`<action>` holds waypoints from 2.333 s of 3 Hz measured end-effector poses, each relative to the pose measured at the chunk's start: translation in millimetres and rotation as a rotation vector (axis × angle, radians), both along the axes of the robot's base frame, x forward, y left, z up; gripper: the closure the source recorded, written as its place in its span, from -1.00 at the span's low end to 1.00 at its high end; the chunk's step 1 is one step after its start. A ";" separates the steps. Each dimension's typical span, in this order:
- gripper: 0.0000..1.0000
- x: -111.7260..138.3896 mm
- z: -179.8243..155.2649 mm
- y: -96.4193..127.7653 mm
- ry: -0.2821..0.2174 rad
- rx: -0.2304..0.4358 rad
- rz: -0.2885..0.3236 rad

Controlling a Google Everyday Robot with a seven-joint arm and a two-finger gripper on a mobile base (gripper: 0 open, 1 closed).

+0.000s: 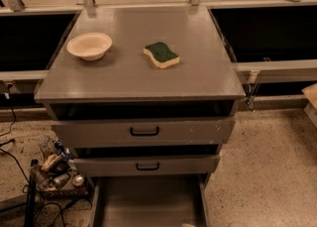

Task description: Open bottom drawer

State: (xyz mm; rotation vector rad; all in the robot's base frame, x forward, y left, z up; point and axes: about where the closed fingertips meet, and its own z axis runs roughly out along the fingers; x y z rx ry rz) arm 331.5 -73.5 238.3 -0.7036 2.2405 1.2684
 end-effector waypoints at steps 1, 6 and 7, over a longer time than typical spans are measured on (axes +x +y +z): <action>-1.00 -26.8 18.2 -17.3 0.010 0.018 0.045; -1.00 -38.3 42.2 -28.4 -0.036 0.090 0.016; -1.00 -13.1 44.6 -13.2 -0.020 0.141 0.022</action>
Offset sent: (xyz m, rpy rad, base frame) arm -0.0871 -0.0505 0.0500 0.0879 0.0330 0.1321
